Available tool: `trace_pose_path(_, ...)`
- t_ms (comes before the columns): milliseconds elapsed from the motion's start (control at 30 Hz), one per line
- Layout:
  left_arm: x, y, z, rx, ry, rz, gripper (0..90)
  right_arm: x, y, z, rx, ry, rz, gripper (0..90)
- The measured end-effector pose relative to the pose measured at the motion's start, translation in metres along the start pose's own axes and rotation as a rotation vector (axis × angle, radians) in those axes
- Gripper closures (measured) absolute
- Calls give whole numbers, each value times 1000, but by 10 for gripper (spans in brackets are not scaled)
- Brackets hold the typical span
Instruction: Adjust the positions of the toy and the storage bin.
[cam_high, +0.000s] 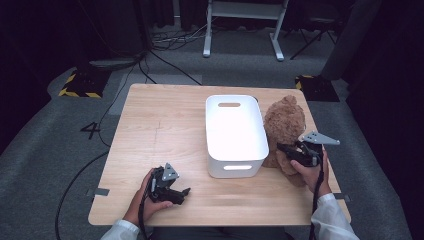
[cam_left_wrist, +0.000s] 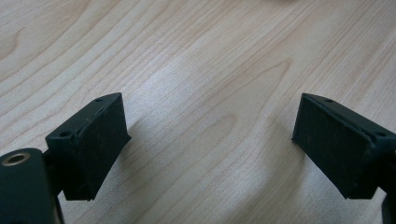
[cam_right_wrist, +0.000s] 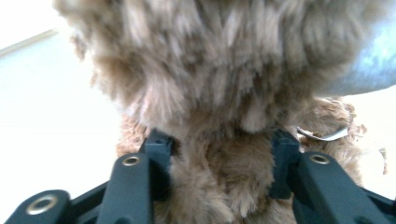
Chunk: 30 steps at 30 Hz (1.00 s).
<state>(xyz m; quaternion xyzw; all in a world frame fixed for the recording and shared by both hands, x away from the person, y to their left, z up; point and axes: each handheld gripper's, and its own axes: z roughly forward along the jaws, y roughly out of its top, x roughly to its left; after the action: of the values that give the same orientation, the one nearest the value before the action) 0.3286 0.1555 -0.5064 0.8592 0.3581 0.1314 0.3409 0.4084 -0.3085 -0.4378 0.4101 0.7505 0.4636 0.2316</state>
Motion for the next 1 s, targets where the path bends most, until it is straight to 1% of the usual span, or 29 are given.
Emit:
trace_pose_path(67,0,0,0,0,0,0,103,-2,-2,-3,-9,5,-2,593)
trace_pose_path(133,0,0,0,0,0,0,103,-3,-3,-7,-21,16,8,609)
trace_pose_path(267,0,0,0,0,0,-1,103,-4,-4,-11,-36,26,5,624)
trace_pose_path(400,0,0,0,1,2,2,103,-3,-5,-12,-45,23,-4,635)
trace_pose_path(567,0,0,0,0,-2,3,104,-3,-5,-12,-52,31,7,641)
trace_pose_path(667,0,-1,-1,2,-1,0,107,-3,-5,-13,-53,30,-3,646)
trace_pose_path(800,0,-1,-1,2,0,-1,108,-5,-5,-13,-57,32,3,648)
trace_pose_path(1000,0,-1,-1,1,0,-1,108,-12,-4,-18,-79,38,5,655)
